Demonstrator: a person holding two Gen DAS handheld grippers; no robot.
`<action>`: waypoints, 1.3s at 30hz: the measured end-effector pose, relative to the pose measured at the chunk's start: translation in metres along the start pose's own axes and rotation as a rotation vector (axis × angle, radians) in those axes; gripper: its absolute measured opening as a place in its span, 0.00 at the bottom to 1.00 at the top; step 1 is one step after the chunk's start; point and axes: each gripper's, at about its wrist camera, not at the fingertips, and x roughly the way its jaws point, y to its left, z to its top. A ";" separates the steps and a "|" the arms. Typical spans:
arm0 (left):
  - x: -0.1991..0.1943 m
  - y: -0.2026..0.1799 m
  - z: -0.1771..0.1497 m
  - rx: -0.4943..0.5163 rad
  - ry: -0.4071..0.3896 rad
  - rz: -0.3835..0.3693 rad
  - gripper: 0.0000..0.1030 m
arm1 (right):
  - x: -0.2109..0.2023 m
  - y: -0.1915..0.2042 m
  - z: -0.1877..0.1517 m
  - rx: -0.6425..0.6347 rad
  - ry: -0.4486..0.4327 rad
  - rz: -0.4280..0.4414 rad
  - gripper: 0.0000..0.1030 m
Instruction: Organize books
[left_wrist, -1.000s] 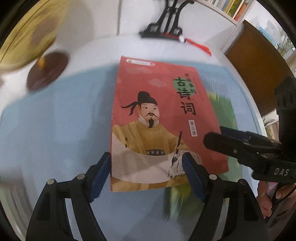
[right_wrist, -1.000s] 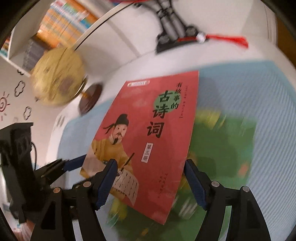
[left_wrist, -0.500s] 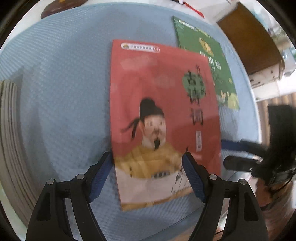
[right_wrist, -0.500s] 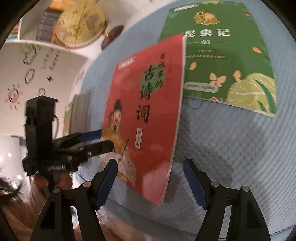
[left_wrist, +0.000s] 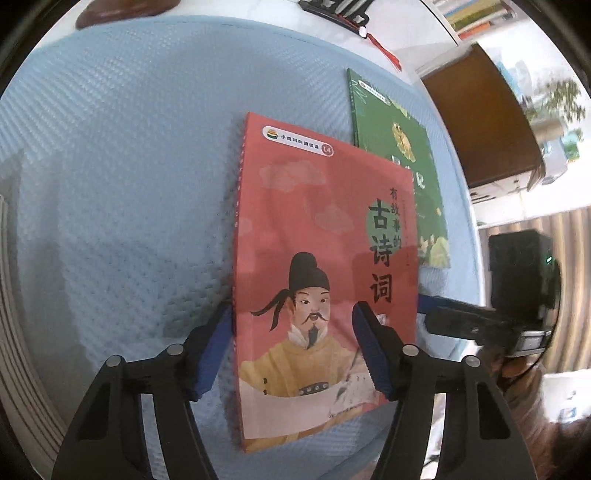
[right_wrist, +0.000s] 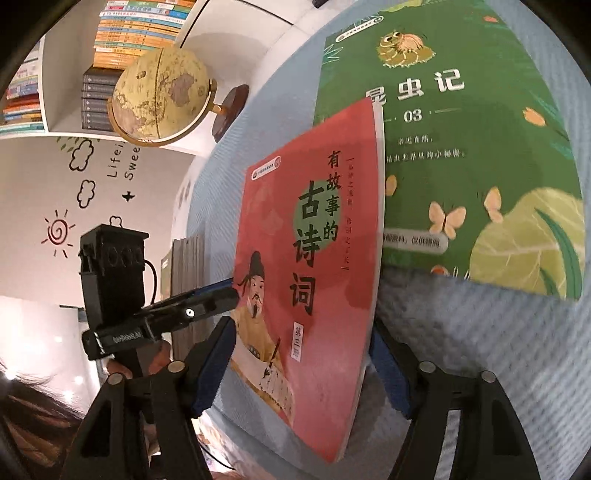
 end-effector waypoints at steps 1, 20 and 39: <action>-0.003 0.005 0.001 -0.030 -0.005 -0.034 0.60 | 0.000 0.000 0.002 -0.001 0.002 -0.003 0.62; 0.006 0.016 0.023 -0.127 0.006 -0.086 0.32 | -0.013 -0.046 0.005 0.144 0.028 0.049 0.10; -0.009 0.007 0.004 -0.130 -0.026 0.007 0.25 | -0.022 -0.016 0.007 0.081 -0.059 -0.005 0.12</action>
